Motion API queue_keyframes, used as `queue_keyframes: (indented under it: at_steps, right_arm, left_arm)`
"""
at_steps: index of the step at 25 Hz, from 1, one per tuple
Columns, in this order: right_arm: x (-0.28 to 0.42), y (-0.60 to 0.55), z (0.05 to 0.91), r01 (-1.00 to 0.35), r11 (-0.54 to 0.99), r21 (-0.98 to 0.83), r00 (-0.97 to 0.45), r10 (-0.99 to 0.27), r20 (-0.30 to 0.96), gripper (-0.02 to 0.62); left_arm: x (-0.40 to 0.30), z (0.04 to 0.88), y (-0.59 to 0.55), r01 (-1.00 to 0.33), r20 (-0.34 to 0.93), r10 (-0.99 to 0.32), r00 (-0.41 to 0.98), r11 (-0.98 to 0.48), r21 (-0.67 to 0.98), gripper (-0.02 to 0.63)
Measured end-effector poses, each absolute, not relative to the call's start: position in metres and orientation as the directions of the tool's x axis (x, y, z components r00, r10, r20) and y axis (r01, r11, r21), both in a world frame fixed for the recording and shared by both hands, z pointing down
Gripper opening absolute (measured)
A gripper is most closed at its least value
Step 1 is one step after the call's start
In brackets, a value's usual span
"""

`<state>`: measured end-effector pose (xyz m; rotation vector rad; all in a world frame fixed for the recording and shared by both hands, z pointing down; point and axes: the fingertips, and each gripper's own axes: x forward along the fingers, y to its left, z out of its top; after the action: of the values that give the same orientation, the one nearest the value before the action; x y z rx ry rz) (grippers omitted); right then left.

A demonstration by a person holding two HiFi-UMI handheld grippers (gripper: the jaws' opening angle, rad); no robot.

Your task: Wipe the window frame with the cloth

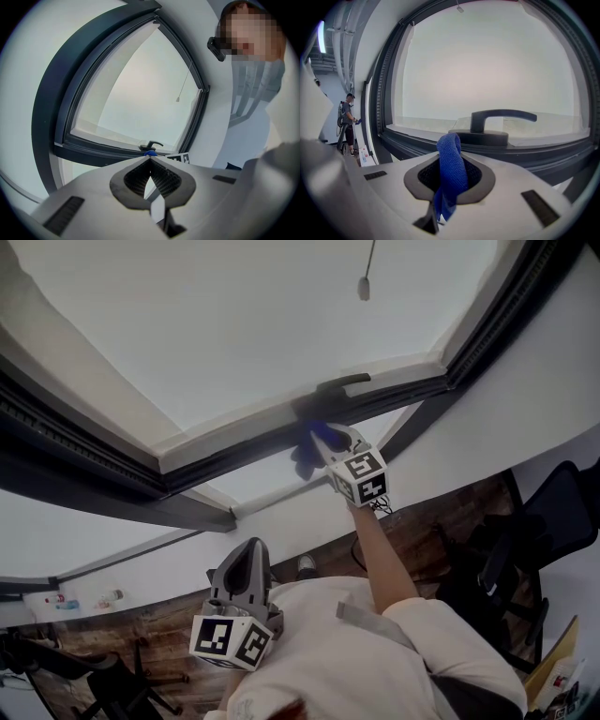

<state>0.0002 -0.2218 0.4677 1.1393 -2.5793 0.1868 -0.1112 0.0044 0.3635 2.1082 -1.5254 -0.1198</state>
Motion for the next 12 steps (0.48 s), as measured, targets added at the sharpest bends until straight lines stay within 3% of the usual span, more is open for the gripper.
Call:
queue_keyframes:
  at_steps: [12]
  right_arm:
    - [0.020, -0.230, 0.467, -0.754, 0.657, 0.004, -0.619, -0.713, 0.328, 0.049]
  left_arm:
    - [-0.110, 0.366, 0.003, -0.861, 0.230, -0.913, 0.338, -0.201, 0.466, 0.006]
